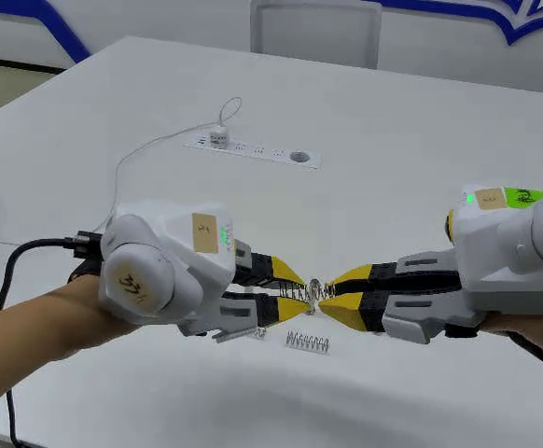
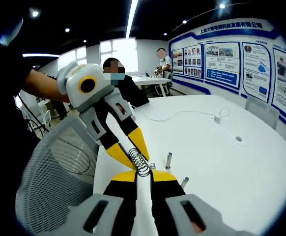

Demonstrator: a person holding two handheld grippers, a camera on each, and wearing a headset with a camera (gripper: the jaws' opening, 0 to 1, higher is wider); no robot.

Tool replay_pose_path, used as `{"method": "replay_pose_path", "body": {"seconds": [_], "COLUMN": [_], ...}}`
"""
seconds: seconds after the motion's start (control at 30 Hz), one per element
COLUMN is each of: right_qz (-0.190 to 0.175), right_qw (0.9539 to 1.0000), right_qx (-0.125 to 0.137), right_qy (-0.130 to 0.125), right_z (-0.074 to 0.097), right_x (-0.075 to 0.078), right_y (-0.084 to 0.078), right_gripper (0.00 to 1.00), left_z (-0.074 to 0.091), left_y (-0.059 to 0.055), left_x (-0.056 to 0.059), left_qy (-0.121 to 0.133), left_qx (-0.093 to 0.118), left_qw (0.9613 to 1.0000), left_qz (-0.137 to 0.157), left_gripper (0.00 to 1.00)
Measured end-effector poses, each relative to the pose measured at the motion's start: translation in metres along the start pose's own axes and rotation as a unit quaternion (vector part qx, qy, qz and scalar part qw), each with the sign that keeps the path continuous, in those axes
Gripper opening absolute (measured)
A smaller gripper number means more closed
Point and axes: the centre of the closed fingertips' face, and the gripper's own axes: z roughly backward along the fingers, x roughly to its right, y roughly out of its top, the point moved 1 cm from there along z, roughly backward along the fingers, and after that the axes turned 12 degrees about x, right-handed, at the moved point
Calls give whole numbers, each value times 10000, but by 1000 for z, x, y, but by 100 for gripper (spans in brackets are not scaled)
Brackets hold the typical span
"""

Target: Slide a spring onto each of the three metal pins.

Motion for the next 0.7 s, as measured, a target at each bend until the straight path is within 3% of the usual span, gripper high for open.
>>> {"method": "replay_pose_path", "body": {"seconds": [0.37,0.57,0.7], "right_qz": [-351,-602,-548], "right_qw": [9990,9965,9968], "right_qx": [290,586,580], "right_qy": [16,-7,-57], "right_z": [2,0,-3], "right_x": [-5,-7,-6], "right_y": [10,19,20], "right_gripper": [10,11,11], "left_z": [-3,-4,-4], "left_y": [0,0,-1], "left_x": [0,-2,-3], "left_qy": [37,139,185], "left_qx": [39,94,84], "left_qw": [10000,9995,9992], "left_qz": [71,279,349], "left_gripper": [10,10,10]}}
